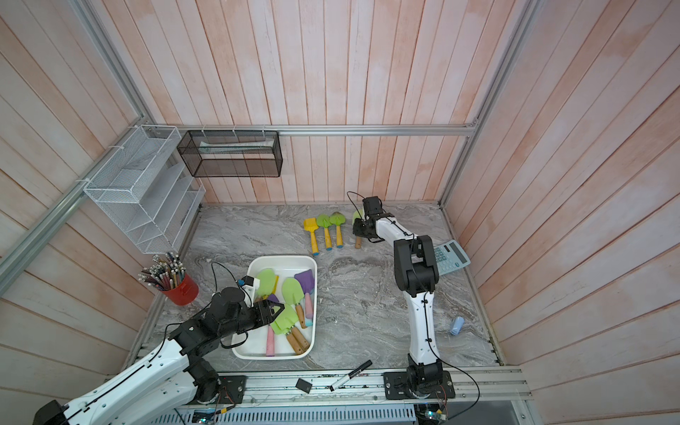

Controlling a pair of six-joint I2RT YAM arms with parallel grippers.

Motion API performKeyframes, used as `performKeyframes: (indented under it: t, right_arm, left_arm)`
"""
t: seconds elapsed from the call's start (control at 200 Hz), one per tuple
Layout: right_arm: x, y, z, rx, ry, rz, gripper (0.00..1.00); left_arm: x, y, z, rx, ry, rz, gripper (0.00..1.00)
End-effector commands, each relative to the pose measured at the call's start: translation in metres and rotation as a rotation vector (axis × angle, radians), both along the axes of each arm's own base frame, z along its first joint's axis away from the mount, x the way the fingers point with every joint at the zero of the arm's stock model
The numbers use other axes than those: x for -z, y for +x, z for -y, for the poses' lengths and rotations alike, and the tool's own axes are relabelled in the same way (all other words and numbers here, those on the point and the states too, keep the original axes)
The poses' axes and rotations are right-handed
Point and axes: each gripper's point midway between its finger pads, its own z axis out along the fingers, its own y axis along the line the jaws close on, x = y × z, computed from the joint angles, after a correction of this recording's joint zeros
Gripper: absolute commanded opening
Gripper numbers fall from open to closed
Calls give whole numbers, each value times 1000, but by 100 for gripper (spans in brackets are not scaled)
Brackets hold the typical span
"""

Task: Take the shovel out of the storage box
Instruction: Place the shovel at the center of the board.

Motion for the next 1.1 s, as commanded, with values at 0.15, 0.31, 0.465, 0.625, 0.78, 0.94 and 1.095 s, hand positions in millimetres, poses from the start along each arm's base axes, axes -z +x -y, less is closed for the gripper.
performKeyframes:
  t: [0.15,0.31,0.465,0.625,0.78,0.94,1.095]
  right_arm:
    - [21,6,-11,-32,-57,-48,22]
    - [26,9,-16,-39,-66,-54,22]
    - [30,7,-16,-39,-80,-62,31]
    - [14,7,-15,-36,-75,-33,44]
    - [-12,4,-13,-36,-69,6,48]
    - [-52,-13,-3,-10,-57,80,50]
    - [-90,-48,9,32,-61,161,52]
  left_arm:
    - [8,-3,-3,-15,1,-11,55]
    - [8,-4,-1,-13,-3,-13,55]
    - [7,-5,1,-10,-10,-16,55]
    - [6,-4,5,-3,0,-14,55]
    - [6,-4,12,12,23,-16,55]
    - [7,-6,25,30,48,-24,54]
    - [14,-6,35,24,120,-50,55]
